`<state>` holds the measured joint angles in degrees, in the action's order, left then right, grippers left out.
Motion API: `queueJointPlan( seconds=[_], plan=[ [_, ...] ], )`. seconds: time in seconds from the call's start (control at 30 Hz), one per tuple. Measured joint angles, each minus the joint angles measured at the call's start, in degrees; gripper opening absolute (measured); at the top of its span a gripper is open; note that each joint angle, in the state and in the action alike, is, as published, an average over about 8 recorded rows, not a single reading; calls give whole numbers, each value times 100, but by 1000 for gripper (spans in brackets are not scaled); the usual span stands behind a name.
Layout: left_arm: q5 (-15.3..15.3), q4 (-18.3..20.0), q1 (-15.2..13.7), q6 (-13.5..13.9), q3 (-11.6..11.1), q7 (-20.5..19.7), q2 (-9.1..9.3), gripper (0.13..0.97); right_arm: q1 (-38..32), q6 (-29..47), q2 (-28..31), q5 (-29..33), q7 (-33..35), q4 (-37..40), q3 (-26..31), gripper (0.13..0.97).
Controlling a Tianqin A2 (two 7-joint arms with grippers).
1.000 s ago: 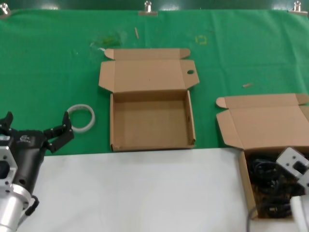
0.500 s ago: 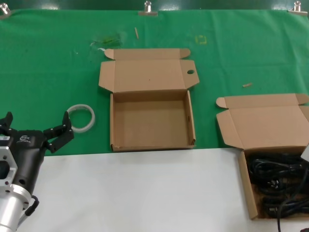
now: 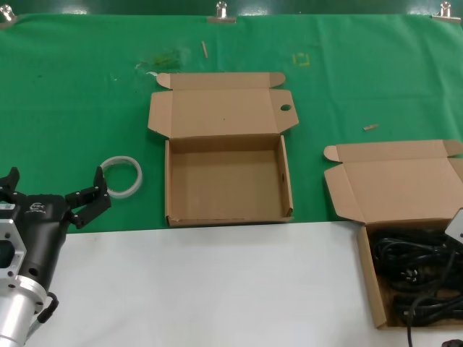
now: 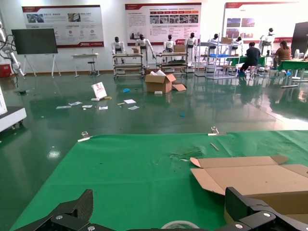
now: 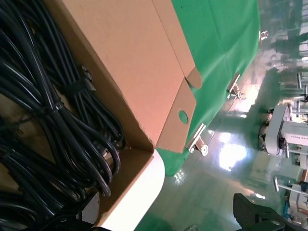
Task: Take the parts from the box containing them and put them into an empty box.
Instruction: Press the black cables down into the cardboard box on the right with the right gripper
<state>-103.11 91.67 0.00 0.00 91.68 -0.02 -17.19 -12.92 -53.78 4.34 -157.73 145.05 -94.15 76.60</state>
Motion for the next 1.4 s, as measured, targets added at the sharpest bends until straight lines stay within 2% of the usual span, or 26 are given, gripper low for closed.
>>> queueJointPlan(
  seconds=[0.43,1.27,1.4],
  plan=[
    [0,0,0,0,0,0,0,965,22,-50,-142,0,-160,-52,155,966],
    [0,0,0,0,0,0,0,965,-32,128,-148,0,-331,118,86,966],
    [0,0,0,0,0,0,0,965,7,142,-149,0,-432,110,155,944]
  ],
)
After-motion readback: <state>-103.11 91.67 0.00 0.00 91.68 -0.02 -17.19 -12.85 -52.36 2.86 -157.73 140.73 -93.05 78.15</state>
